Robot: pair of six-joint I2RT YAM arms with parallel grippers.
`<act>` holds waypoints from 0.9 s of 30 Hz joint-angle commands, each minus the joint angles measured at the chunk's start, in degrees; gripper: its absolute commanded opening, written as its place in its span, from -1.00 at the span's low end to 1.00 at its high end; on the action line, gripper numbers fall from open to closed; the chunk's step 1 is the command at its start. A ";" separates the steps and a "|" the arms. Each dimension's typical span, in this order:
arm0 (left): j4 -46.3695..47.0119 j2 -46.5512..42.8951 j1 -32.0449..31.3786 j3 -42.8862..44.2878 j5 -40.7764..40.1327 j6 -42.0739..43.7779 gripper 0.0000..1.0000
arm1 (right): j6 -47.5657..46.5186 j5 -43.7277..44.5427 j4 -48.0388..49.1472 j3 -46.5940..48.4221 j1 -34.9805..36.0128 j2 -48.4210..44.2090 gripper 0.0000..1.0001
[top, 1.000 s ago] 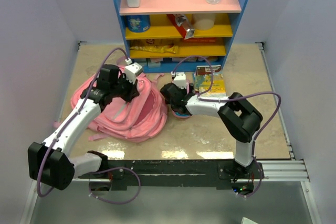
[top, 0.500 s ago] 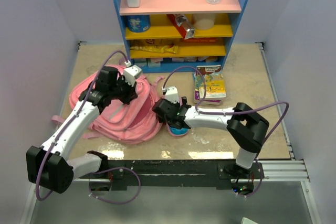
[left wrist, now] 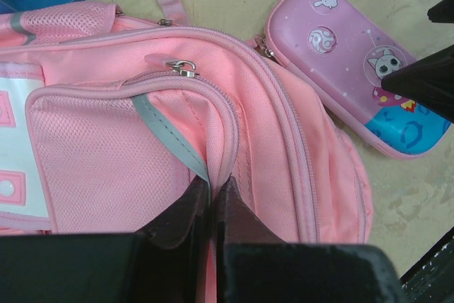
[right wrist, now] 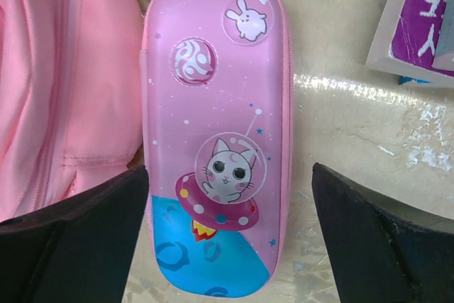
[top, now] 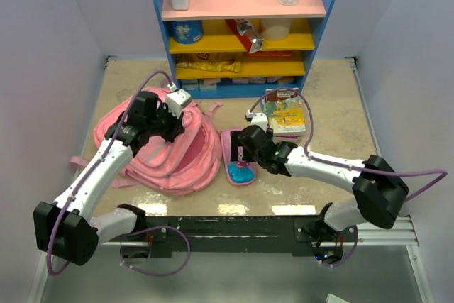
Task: Pack the student bag
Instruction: Pick up the stationery from the center of the board.
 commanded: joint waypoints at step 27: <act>6.80 -0.22 0.33 1.82 3.14 0.72 -1.00 | 21.83 -34.81 53.93 -27.70 -9.22 -1.08 0.97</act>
